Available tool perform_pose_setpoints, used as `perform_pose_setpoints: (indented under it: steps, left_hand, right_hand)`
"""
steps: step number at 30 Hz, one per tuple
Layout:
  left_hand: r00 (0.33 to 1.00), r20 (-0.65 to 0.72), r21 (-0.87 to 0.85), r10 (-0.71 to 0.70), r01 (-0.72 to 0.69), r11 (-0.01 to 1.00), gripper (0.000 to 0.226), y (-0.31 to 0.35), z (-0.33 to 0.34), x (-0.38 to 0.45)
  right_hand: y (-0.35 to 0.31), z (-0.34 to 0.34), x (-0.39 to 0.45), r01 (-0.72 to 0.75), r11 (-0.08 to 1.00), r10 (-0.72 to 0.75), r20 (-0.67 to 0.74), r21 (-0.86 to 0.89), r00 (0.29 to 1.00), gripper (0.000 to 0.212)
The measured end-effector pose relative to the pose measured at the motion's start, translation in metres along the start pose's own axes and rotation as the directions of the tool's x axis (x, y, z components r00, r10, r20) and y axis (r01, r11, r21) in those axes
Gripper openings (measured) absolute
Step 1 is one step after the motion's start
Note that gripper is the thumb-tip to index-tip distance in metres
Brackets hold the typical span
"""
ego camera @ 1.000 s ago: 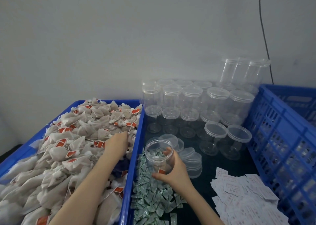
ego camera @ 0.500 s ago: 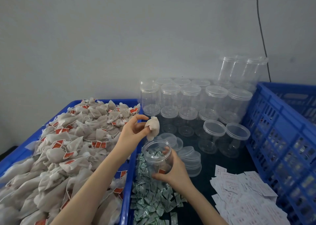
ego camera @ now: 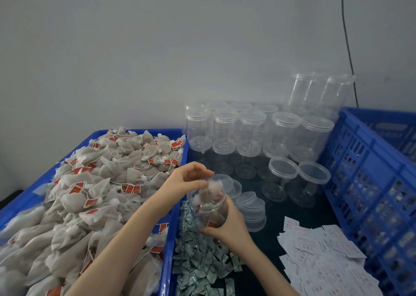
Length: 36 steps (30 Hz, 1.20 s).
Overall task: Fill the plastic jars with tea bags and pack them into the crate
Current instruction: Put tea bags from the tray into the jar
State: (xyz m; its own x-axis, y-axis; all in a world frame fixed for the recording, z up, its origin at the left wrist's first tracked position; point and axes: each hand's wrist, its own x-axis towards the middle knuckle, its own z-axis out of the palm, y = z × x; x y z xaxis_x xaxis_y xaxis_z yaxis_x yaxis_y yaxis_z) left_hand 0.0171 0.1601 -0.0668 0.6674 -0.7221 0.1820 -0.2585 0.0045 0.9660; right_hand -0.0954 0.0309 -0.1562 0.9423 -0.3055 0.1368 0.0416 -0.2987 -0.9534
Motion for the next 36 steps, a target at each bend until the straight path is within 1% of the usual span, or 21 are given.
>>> perform_pose_setpoints:
  steps: [2, 4, 6, 7, 8, 9, 10, 11, 12, 13, 14, 15, 17, 19, 21, 24, 26, 28, 30, 32, 36]
  left_hand:
    - [1.0, -0.026, -0.012, -0.012, 0.012, 1.0, 0.021, 0.0, -0.005, 0.001]
    - [0.994, -0.107, 0.013, -0.03, 0.032, 0.999, 0.021, -0.004, -0.011, 0.004]
    - [0.967, -0.248, 0.149, -0.051, 0.09, 0.985, 0.019, -0.013, -0.018, 0.008]
    - [0.944, -0.326, 0.284, -0.041, 0.14, 0.948, 0.016, -0.019, -0.022, 0.01]
    - [0.92, -0.392, 0.456, -0.01, 0.204, 0.866, 0.014, -0.027, -0.026, 0.011]
    - [0.904, -0.427, 0.638, 0.037, 0.272, 0.721, 0.017, -0.034, -0.031, 0.012]
    - [0.903, -0.422, 0.784, 0.079, 0.32, 0.532, 0.028, -0.042, -0.037, 0.012]
    - [0.914, -0.401, 0.865, 0.067, 0.353, 0.358, 0.04, -0.052, -0.044, 0.012]
    - [0.92, -0.392, 0.895, -0.019, 0.386, 0.225, 0.05, -0.06, -0.05, 0.012]
    - [0.91, -0.391, 0.902, -0.14, 0.409, 0.137, 0.056, -0.066, -0.055, 0.011]
    - [0.881, -0.389, 0.903, -0.271, 0.422, 0.077, 0.059, -0.072, -0.057, 0.01]
    - [0.842, -0.369, 0.906, -0.394, 0.421, 0.05, 0.061, -0.077, -0.057, 0.01]
    - [0.776, -0.288, 0.895, -0.561, 0.426, 0.129, 0.061, -0.08, -0.051, 0.009]
    - [0.774, -0.228, 0.889, -0.591, 0.413, 0.198, 0.057, -0.079, -0.046, 0.007]
    - [0.785, -0.215, 0.908, -0.581, 0.379, 0.177, 0.055, -0.075, -0.044, 0.007]
    - [0.787, -0.251, 0.921, -0.564, 0.374, 0.111, 0.049, -0.07, -0.041, 0.008]
    - [0.784, -0.27, 0.91, -0.559, 0.398, 0.119, 0.046, -0.068, -0.038, 0.008]
    - [0.802, -0.27, 0.916, -0.533, 0.385, 0.115, 0.038, -0.068, -0.037, 0.01]
    - [0.815, -0.282, 0.933, -0.507, 0.356, 0.052, 0.031, -0.067, -0.037, 0.01]
    - [0.822, -0.291, 0.942, -0.49, 0.334, 0.002, 0.031, -0.068, -0.037, 0.009]
    - [0.804, -0.27, 0.927, -0.53, 0.366, 0.083, 0.046, -0.07, -0.037, 0.007]
  right_hand:
    - [-0.002, -0.001, -0.001, -0.001, 1.0, 0.001, -0.009, 0.007, 1.0, 0.079]
    - [-0.003, -0.002, -0.002, -0.006, 1.0, 0.006, -0.005, -0.018, 1.0, 0.076]
    - [-0.002, -0.002, -0.004, -0.013, 0.999, 0.013, -0.002, -0.033, 1.0, 0.077]
    - [-0.002, -0.002, -0.004, -0.018, 0.999, 0.018, 0.003, -0.032, 1.0, 0.077]
    - [-0.002, -0.002, -0.005, -0.023, 0.999, 0.023, 0.01, -0.03, 1.0, 0.078]
    - [-0.002, -0.002, -0.005, -0.026, 0.999, 0.027, 0.016, -0.029, 1.0, 0.079]
    - [-0.002, -0.002, -0.006, -0.027, 0.999, 0.028, 0.021, -0.03, 0.999, 0.079]
    - [-0.002, -0.002, -0.006, -0.026, 0.999, 0.027, 0.024, -0.031, 0.999, 0.08]
    - [-0.003, -0.003, -0.007, -0.023, 0.999, 0.024, 0.026, -0.034, 0.999, 0.081]
    - [-0.003, -0.003, -0.007, -0.021, 0.999, 0.022, 0.026, -0.037, 0.999, 0.082]
    - [-0.004, -0.003, -0.007, -0.02, 0.999, 0.021, 0.024, -0.039, 0.999, 0.083]
    - [-0.004, -0.003, -0.007, -0.02, 0.999, 0.021, 0.021, -0.039, 1.0, 0.084]
    - [-0.004, -0.004, -0.008, -0.019, 0.999, 0.019, 0.012, -0.039, 1.0, 0.085]
    - [-0.003, -0.005, -0.008, -0.014, 0.999, 0.015, 0.009, -0.045, 1.0, 0.086]
    - [-0.003, -0.005, -0.009, -0.01, 0.999, 0.011, 0.007, -0.045, 1.0, 0.085]
    - [-0.004, -0.007, -0.009, -0.008, 0.999, 0.008, 0.0, -0.032, 1.0, 0.083]
    - [-0.004, -0.007, -0.009, -0.006, 1.0, 0.006, -0.001, -0.024, 1.0, 0.083]
    - [-0.004, -0.007, -0.009, -0.008, 1.0, 0.008, -0.001, -0.02, 1.0, 0.084]
    - [-0.003, -0.007, -0.008, -0.012, 1.0, 0.012, -0.003, -0.017, 1.0, 0.084]
    - [-0.002, -0.006, -0.006, -0.017, 1.0, 0.017, -0.005, -0.021, 1.0, 0.086]
    - [-0.001, -0.004, -0.003, -0.016, 0.999, 0.015, -0.014, -0.039, 1.0, 0.086]
